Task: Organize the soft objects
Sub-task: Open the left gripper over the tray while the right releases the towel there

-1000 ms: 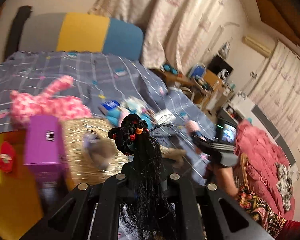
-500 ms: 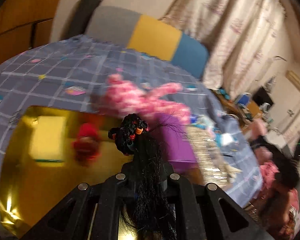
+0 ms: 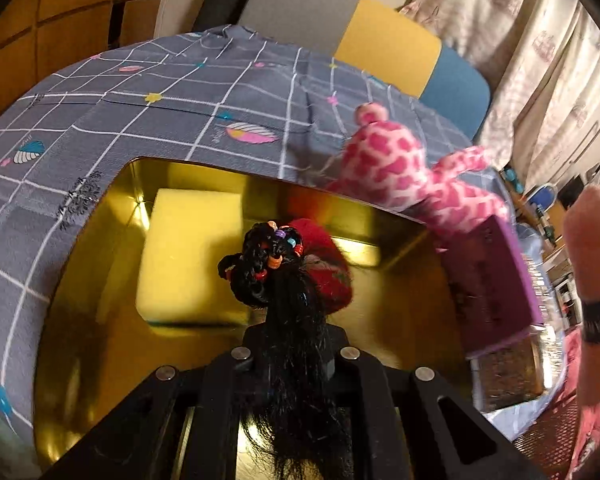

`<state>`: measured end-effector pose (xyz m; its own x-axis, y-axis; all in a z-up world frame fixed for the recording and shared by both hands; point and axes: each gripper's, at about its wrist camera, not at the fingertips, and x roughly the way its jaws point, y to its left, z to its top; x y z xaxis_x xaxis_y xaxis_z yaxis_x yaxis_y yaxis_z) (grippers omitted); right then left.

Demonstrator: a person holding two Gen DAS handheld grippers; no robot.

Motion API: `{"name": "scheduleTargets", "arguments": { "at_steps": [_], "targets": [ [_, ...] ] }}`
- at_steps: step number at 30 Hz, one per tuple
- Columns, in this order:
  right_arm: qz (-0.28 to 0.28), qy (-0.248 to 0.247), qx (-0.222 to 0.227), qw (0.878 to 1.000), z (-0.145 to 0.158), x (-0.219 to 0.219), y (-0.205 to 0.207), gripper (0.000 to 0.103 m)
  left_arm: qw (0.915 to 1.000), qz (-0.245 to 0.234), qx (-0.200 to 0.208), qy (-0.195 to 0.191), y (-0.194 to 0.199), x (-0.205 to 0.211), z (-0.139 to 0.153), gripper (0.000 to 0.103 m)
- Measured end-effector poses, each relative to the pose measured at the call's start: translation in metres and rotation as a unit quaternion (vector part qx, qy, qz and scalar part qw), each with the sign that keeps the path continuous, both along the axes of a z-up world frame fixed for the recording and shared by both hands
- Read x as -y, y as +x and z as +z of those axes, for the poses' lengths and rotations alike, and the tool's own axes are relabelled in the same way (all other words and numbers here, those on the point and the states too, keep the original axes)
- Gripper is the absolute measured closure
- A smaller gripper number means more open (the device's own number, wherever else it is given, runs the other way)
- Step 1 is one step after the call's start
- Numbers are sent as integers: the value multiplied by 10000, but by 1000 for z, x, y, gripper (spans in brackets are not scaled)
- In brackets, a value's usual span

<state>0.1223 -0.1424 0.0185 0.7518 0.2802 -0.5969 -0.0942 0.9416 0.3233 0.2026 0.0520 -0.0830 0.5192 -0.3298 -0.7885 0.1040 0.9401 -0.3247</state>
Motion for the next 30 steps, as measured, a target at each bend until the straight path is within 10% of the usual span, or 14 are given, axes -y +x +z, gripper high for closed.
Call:
{"name": "scheduleTargets", "arguments": {
  "at_steps": [7,13,22,30],
  "targets": [
    [8,-326,-604,9976,-40,-48,38,65,9990,49,-297,338,25,-10,-14,79],
    [-271,-680,-897,9933,-68,-57,63,65,9991,150,25,-393,-7,-31,7,58],
    [-631,-1633,-769,9816,-84,-79,90,58,9971,452,450,-425,-62,-51,26,58],
    [-302,-1262,102,9915,-46,-82,52,32,9940,744,284,-746,-77,-65,21,58]
  ]
}}
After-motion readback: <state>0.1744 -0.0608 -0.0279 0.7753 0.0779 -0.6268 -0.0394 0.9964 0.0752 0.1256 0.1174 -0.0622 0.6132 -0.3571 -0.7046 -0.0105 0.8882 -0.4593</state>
